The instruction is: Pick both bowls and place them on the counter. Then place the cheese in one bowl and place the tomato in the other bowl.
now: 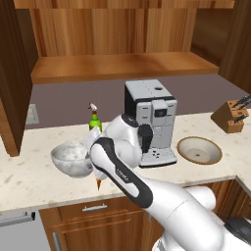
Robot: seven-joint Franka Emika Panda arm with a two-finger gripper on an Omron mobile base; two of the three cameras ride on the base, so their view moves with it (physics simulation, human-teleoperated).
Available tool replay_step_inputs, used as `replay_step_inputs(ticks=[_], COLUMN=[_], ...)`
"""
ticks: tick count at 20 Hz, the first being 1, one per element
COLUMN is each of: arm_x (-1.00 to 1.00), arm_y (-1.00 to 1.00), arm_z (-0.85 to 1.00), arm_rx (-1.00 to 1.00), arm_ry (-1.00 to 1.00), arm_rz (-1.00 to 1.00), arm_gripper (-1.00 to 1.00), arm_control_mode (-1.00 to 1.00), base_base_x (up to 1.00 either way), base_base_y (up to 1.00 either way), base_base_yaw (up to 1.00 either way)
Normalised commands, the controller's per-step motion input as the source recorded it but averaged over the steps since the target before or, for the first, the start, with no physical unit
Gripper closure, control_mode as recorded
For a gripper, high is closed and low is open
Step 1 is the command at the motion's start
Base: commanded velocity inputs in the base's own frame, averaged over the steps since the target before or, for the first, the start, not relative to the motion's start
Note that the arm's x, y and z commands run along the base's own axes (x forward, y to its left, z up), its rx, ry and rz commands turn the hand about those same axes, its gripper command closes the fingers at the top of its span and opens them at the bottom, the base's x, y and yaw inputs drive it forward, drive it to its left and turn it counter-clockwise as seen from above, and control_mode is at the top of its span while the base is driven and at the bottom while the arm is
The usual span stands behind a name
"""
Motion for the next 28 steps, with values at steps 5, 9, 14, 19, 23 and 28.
replay_step_inputs(ticks=[5,9,14,19,23,28], arm_x=[0.28,0.28,0.22,0.25,0.24,0.25], arm_y=[0.29,0.31,0.25,0.22,0.21,0.24], arm_z=[-0.37,-0.33,-0.31,-0.32,-0.30,-0.29], arm_rx=[0.00,0.00,0.00,0.00,0.00,0.00], arm_ry=[-0.01,0.00,0.00,0.00,0.00,0.00], arm_rz=[0.01,0.00,0.00,0.00,0.01,0.02], arm_gripper=[1.00,1.00,1.00,1.00,1.00,1.00], arm_control_mode=[-1.00,-1.00,-1.00,-1.00,-1.00,-1.00], base_base_x=[0.00,0.00,0.00,0.00,0.00,0.00], base_base_y=[0.00,0.00,0.00,0.00,0.00,0.00], base_base_yaw=[0.00,0.00,0.00,0.00,0.00,0.00])
